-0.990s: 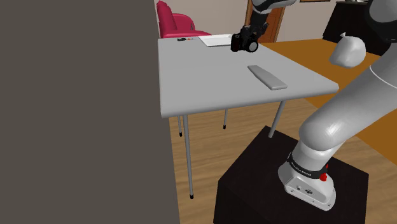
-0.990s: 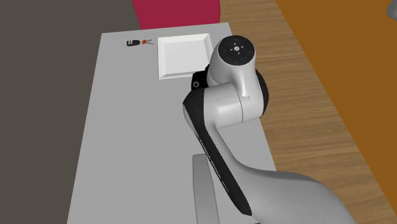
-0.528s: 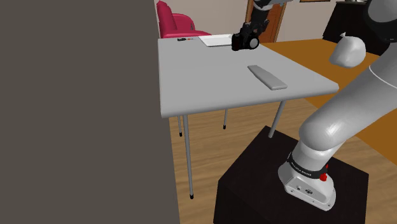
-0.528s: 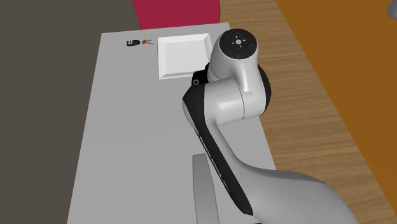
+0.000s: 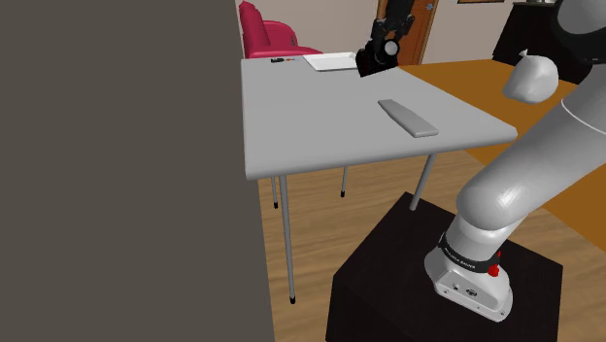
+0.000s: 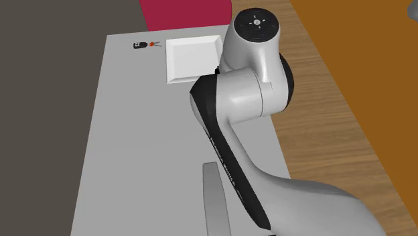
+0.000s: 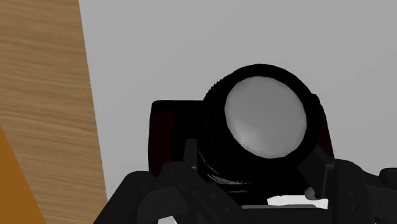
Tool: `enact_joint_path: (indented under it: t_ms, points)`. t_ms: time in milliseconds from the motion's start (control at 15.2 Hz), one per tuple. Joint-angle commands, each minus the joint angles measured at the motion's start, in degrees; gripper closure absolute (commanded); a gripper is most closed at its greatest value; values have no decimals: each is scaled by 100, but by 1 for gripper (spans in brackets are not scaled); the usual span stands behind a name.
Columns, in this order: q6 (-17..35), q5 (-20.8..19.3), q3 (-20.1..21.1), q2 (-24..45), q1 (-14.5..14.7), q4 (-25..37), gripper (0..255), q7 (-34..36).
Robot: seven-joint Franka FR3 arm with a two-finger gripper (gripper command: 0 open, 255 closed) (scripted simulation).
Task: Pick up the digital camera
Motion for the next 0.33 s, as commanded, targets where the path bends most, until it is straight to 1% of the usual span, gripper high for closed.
enact_joint_path:
  t_ms: [0,132,264]
  points:
    - [-170,19,6,53,9,229,255,-12]
    - [-328,36,5,99,14,431,255,-30]
    - [-339,37,5,102,15,446,255,-31]
